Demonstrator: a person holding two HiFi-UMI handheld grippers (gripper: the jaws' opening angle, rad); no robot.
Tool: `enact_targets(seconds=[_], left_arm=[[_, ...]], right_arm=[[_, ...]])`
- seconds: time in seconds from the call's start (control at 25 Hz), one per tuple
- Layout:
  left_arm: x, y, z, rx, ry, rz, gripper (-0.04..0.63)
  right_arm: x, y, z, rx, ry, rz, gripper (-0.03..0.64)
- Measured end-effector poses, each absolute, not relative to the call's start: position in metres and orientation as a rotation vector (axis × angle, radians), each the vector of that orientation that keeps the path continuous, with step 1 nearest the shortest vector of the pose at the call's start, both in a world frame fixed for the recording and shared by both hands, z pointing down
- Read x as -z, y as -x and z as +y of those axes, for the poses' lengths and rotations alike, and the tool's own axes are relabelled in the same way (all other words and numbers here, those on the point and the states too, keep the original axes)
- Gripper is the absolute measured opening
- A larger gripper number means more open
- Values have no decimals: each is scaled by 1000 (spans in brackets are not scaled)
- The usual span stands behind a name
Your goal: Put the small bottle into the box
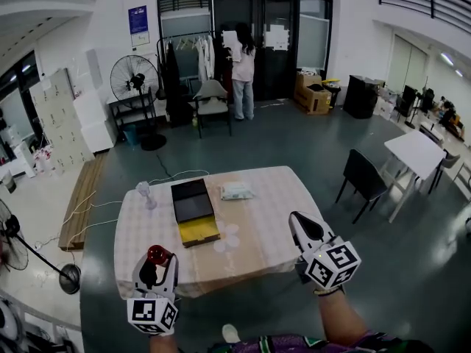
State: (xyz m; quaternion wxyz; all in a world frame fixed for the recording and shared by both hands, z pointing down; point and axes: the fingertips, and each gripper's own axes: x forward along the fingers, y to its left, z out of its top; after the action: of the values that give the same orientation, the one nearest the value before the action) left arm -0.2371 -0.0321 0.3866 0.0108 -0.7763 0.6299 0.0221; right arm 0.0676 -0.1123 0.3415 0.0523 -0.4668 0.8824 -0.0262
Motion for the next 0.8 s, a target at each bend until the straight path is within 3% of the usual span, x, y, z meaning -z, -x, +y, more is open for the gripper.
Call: enact_targets(seconds=[0.36,0.8], left_arm=[[-395,306,-115,-80,2485,1882,235],[-427,310,-172,-33,2591,1919,235]], right_arm=[[-349,17,-185,68,1416,2698,6],[-365,53,-238,103,1360,2789,6]])
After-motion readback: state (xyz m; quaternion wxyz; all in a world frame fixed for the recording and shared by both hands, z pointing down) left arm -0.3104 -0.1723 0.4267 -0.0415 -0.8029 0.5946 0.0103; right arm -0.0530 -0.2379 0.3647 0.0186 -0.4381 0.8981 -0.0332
